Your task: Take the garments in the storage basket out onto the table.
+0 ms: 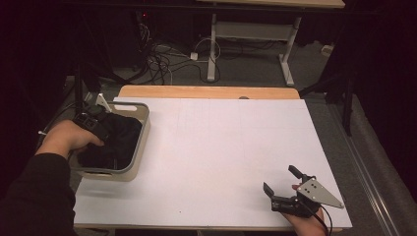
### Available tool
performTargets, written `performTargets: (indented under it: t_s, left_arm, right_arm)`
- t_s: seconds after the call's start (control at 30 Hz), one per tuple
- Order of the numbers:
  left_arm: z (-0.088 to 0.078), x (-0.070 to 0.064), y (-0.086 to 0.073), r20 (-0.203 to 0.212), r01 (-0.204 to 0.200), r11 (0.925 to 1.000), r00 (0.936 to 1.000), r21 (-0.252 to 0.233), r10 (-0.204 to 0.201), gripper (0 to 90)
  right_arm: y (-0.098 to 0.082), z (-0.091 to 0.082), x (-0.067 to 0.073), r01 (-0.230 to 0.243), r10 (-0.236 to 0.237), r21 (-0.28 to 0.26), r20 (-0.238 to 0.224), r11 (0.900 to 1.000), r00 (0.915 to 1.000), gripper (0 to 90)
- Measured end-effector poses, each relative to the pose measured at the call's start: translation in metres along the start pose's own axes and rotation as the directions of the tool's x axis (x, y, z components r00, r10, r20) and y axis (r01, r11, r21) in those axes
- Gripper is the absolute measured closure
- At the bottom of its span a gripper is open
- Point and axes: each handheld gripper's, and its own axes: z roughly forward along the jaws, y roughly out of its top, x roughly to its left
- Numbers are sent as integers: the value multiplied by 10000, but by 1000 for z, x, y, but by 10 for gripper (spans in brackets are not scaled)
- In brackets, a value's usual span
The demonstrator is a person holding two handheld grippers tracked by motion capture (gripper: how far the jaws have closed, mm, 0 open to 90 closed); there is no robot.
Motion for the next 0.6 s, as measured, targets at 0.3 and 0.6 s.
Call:
performTargets:
  t_s: [0.3, 0.6]
  left_arm:
    - [-13, -9, 7, -365, -104, 9986, 9993, 512, 123, 547]
    - [-33, -11, 10, -370, 91, 9973, 9993, 728, -64, 548]
  right_arm:
    - [0, 0, 1, 31, -31, -13, -6, 10000, 10000, 10]
    - [0, -1, 1, 34, -34, -35, -9, 10000, 10000, 10]
